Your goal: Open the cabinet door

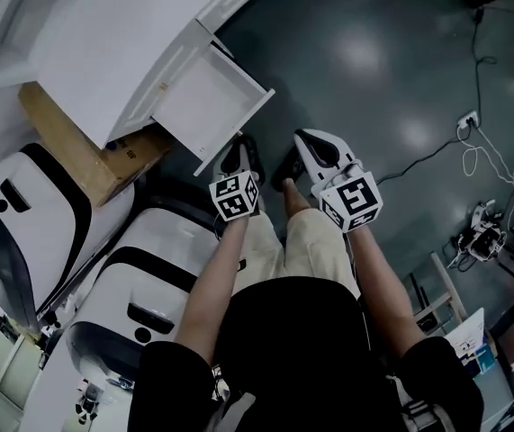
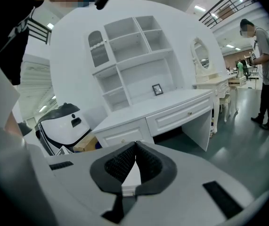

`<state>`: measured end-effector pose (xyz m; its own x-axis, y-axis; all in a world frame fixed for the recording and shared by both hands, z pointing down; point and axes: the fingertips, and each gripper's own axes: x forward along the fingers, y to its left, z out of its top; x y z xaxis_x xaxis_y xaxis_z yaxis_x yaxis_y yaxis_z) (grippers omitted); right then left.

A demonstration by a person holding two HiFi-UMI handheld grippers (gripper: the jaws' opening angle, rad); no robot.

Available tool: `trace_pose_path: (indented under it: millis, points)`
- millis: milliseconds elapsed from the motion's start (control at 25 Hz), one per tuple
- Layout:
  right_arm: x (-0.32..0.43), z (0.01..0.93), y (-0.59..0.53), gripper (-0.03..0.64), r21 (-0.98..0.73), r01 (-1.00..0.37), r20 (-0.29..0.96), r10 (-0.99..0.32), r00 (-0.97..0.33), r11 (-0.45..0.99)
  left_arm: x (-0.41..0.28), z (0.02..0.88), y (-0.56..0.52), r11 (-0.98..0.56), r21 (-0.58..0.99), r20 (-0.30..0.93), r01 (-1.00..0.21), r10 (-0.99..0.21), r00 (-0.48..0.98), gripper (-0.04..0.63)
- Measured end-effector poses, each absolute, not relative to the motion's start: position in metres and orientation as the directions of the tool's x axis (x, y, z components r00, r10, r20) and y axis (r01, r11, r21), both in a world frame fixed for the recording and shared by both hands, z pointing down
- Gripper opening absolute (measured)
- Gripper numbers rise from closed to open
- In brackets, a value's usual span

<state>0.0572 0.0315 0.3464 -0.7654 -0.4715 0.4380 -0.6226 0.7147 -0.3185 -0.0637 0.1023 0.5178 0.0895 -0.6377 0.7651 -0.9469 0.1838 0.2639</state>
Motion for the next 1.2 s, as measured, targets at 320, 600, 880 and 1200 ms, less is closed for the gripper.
trace_pose_path:
  millis: [320,600,880,1200]
  points:
    - [0.047,0.28,0.029,0.017,-0.276,-0.633,0.393,-0.516,-0.761,0.723,-0.075,0.422,0.095,0.116,0.299,0.673,-0.947,-0.729,0.123,0.037]
    - [0.043,0.222,0.02,0.017,-0.218,-0.653,0.338,-0.571,-0.748,0.726,-0.086,0.344,0.085,0.031,0.303,0.569,-0.953,-0.807,0.155,0.028]
    - [0.037,0.182,0.016,0.017,-0.184,-0.664,0.297,-0.602,-0.741,0.725,-0.113,0.278,0.068,0.007,0.31,0.473,-0.951,-0.868,0.148,0.023]
    - [0.021,0.133,-0.001,0.017,-0.14,-0.663,0.224,-0.628,-0.745,0.736,-0.129,0.208,0.036,-0.092,0.28,0.368,-0.956,-0.909,0.195,0.023]
